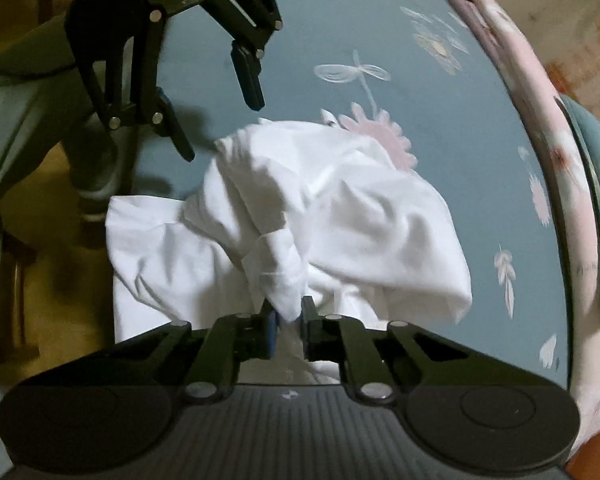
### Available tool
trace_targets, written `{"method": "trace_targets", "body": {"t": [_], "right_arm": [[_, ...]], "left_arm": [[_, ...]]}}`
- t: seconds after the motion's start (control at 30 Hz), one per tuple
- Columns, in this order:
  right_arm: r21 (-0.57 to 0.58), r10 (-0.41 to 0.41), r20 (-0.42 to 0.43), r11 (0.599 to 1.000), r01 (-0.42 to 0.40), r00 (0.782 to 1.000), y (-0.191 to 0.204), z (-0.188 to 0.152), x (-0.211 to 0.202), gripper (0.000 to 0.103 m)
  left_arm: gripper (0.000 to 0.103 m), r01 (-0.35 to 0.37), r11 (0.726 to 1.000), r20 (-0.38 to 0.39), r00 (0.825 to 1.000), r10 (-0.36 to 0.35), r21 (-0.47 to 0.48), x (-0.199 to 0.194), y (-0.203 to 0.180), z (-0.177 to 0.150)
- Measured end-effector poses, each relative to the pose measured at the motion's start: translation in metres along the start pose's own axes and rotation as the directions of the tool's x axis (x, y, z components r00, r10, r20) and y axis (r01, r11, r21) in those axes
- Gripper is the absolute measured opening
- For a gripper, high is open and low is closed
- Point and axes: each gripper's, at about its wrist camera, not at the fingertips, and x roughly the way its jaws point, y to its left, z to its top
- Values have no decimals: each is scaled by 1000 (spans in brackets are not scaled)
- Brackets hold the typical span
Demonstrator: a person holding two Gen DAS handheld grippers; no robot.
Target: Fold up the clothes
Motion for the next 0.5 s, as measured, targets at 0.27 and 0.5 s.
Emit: {"method": "trace_targets", "body": {"t": [0.27, 0.5], "right_arm": [[210, -96, 8, 973, 92, 995, -22, -31, -22, 11], [412, -170, -43, 895, 173, 984, -37, -71, -31, 11]], "left_arm": [[64, -117, 970, 95, 991, 98, 214, 2, -8, 8], [65, -174, 892, 125, 983, 134, 417, 7, -26, 10]]}}
